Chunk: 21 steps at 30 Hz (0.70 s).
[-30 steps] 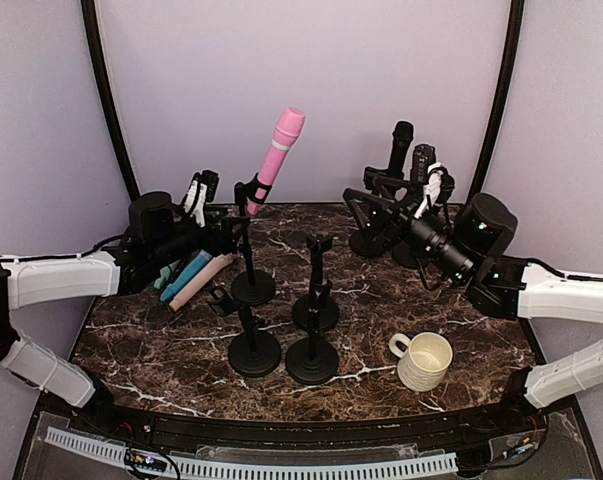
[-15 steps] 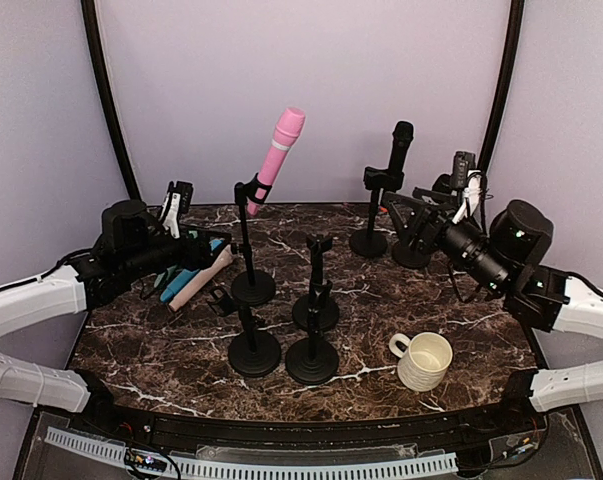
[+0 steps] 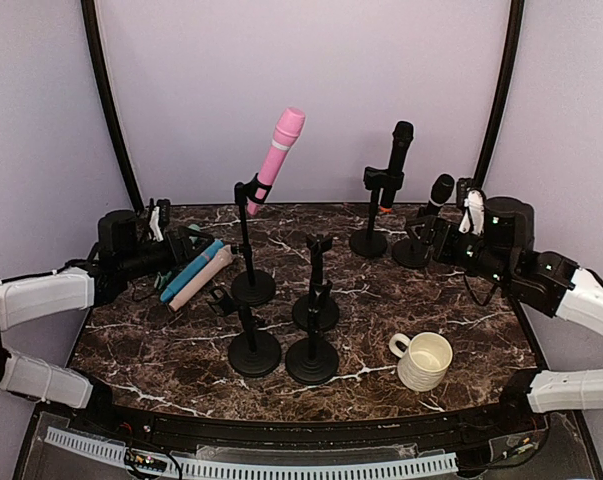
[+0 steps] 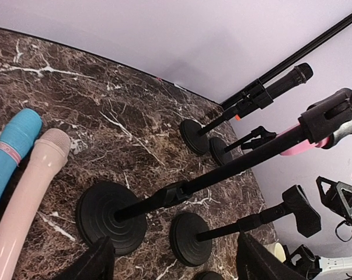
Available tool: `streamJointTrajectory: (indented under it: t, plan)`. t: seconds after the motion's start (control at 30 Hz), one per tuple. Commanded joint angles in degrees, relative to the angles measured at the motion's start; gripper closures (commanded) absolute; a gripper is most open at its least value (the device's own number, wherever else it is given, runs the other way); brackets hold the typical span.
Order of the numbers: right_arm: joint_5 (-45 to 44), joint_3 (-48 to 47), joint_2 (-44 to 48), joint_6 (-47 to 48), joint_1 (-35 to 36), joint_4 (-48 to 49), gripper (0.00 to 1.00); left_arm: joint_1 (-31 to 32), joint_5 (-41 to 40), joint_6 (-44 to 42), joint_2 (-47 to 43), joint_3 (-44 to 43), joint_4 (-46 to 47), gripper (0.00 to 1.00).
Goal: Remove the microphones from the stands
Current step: Unscrew the knob on the microphone stand.
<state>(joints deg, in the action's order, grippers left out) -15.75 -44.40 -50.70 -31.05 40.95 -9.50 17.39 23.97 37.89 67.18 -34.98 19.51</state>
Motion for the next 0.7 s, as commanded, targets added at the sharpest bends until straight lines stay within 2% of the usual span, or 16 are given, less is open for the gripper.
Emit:
streamJointTrajectory:
  t: [0.0, 0.4, 0.67]
  plan:
    - [6.33, -0.68, -2.88, -3.20, -2.53, 2.55, 0.06, -0.72, 8.00, 4.31, 6.36, -1.91, 8.61, 0.28]
    - [10.52, -7.05, -10.73, -3.69, -3.88, 4.69, 0.07, -0.78, 9.42, 10.00, 18.00, -2.25, 22.63, 0.43]
    - [11.17, -8.89, -12.58, -4.17, -4.64, 3.33, 0.07, -0.78, 11.55, 12.75, 22.84, -3.48, 30.74, 0.46]
